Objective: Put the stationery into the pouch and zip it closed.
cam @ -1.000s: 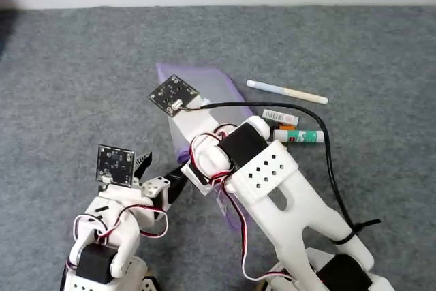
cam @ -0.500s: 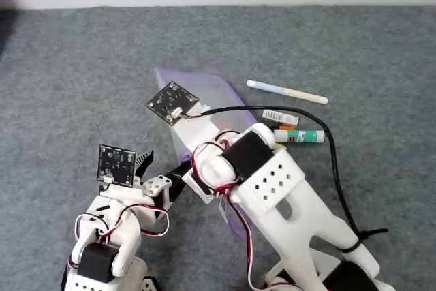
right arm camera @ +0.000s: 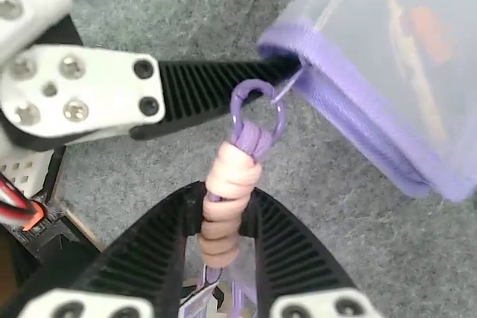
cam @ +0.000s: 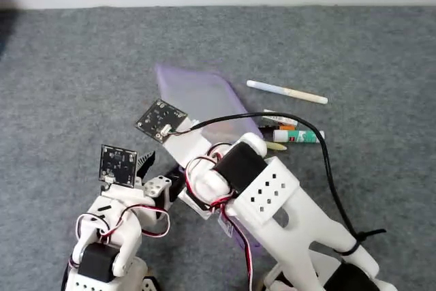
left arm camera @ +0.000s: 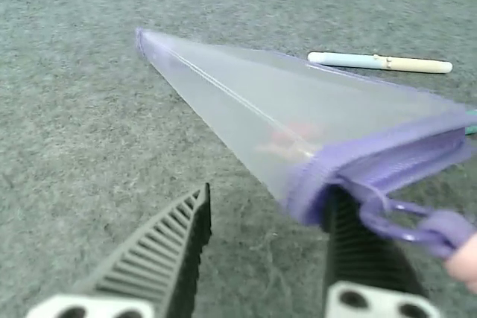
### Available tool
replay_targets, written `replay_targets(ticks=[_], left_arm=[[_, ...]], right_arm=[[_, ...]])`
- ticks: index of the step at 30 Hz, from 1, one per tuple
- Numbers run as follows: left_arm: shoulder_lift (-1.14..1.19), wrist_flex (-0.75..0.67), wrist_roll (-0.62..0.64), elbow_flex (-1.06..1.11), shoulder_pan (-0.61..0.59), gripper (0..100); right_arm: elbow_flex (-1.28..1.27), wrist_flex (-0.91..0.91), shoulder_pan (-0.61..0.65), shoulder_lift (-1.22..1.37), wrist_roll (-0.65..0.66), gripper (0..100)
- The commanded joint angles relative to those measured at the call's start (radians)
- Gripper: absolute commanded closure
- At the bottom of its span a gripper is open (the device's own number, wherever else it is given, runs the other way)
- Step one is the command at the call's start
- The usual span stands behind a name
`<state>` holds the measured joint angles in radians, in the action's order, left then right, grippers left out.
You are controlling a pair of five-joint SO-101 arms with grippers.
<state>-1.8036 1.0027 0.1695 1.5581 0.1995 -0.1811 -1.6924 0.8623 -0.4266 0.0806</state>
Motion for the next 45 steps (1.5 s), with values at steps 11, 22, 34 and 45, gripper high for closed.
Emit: replay_targets(ticks=[11,22,34,45], left_arm=[[-0.006,-0.106,0.003,-0.008,0.021,86],[-0.003,-0.101,0.005,-0.002,0.175,92],[-0.002,-0.101,0.005,-0.002,0.180,99],[-0.005,-0.009,0.008,-0.001,0.098,99]], right_arm=[[0.048,-0.045,0.047,-0.058,0.012,99.1],[0.048,-0.048,0.097,-0.056,0.009,99.1],[0.051,-0.077,0.097,-0.061,0.005,99.1],[0.052,-0.076,0.024,-0.113,0.011,99.1]])
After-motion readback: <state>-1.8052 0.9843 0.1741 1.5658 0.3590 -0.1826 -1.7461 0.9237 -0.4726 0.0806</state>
